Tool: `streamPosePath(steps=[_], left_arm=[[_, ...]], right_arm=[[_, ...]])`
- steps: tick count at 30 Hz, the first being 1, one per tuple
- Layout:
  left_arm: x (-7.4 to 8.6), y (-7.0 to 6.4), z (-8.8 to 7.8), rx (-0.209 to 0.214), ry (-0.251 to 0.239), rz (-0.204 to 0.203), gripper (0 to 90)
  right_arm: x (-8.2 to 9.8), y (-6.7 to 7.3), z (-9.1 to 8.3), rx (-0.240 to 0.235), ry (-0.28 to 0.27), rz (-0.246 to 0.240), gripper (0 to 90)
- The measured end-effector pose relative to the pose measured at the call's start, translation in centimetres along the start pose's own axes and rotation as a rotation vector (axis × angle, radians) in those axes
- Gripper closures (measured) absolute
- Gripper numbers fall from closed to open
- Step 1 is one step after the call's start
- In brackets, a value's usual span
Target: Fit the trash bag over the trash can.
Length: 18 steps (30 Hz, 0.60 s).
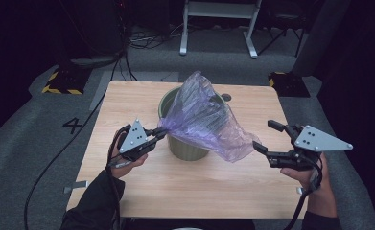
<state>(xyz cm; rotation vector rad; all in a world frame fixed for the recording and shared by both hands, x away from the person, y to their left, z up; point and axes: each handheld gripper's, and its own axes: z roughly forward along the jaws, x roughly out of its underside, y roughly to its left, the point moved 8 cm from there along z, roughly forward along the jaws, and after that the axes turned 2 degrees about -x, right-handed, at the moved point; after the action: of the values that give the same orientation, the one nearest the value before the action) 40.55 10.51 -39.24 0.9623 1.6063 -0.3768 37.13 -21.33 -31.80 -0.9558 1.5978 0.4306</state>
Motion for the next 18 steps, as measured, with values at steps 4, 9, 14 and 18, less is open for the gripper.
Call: streamPosePath(steps=[4,9,14,18], left_arm=[[0.0,0.0,0.0,-0.001,0.004,0.006,82.6],[0.1,0.2,-0.2,-0.003,-0.003,-0.003,81.1],[0.2,0.4,-0.5,0.001,-0.009,-0.011,79.8],[0.3,0.5,-0.7,0.0,-0.01,-0.011,79.8]], right_arm=[[-0.6,0.0,2.2,-0.047,0.034,0.023,23.5],[-0.1,0.2,5.2,-0.092,0.077,0.049,23.2],[1.0,1.6,7.4,-0.177,0.124,0.093,23.3],[1.7,2.0,8.8,-0.168,0.164,0.098,25.4]])
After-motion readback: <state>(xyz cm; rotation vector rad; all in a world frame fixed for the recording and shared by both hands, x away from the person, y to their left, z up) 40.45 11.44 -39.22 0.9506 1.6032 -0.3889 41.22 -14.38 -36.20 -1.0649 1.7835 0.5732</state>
